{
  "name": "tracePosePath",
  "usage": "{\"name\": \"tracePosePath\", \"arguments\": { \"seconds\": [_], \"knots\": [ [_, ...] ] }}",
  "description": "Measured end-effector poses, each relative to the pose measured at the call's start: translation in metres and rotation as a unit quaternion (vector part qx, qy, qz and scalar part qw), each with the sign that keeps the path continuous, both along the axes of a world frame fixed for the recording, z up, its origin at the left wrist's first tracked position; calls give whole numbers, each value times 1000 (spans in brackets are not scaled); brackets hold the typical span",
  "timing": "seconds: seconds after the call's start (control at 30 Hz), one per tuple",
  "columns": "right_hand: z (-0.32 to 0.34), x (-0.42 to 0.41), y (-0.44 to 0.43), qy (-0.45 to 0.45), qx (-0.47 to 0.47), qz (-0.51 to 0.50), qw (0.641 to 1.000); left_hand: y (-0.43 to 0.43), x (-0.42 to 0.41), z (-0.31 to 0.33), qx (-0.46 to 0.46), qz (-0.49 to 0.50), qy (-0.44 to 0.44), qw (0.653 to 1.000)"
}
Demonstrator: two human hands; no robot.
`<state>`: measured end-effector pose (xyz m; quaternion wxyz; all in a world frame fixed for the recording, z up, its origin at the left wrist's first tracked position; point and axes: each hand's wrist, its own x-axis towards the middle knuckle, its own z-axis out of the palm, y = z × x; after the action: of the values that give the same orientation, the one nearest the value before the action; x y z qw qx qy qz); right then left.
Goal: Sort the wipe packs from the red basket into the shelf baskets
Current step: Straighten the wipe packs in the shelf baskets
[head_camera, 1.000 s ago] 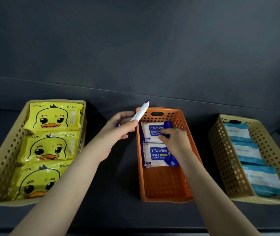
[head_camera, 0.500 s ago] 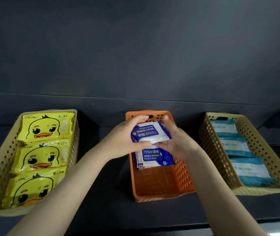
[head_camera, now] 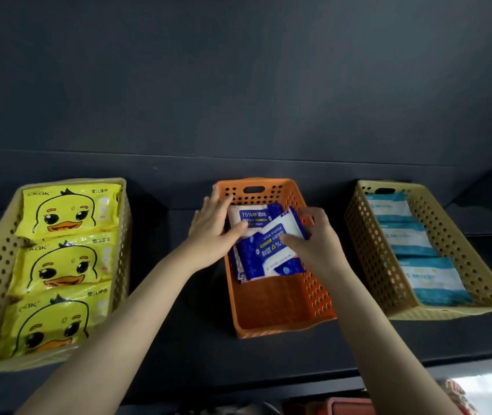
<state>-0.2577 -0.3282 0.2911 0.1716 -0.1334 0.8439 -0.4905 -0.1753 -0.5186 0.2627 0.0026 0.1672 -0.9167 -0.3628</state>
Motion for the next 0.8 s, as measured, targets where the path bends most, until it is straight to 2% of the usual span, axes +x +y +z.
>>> {"name": "tracePosePath", "arguments": {
  "seconds": [0.1, 0.17, 0.27, 0.37, 0.43, 0.5, 0.63, 0.73, 0.8],
  "knots": [
    [1, -1, 0, -17, -9, 1, 1000, -2, -1, -1, -47, -11, 35, 998],
    [4, -5, -3, -40, -32, 2, 999, -1, -3, 1, -43, -30, 63, 997],
    [10, -13, -10, -50, -36, 0, 998, -1, -6, 1, -39, -10, 52, 998],
    [25, -23, -18, -39, 81, 130, 987, -7, -7, -5, -8, 37, -9, 999],
    [31, -32, -29, -13, 189, 236, 953, -10, -6, -7, 36, 46, -30, 998],
    [24, -37, -38, 16, 223, 258, 940, -8, -5, -8, 51, 52, -21, 997],
    [-9, -30, -36, -27, 186, 205, 960, -3, -6, -11, 59, 71, -21, 996],
    [-19, -28, -30, 5, 164, 221, 961, -2, -6, -10, 60, 79, -34, 994],
    [-15, -32, -32, 43, 175, 268, 946, 0, -6, -8, 66, 82, -33, 994]
  ]
}}
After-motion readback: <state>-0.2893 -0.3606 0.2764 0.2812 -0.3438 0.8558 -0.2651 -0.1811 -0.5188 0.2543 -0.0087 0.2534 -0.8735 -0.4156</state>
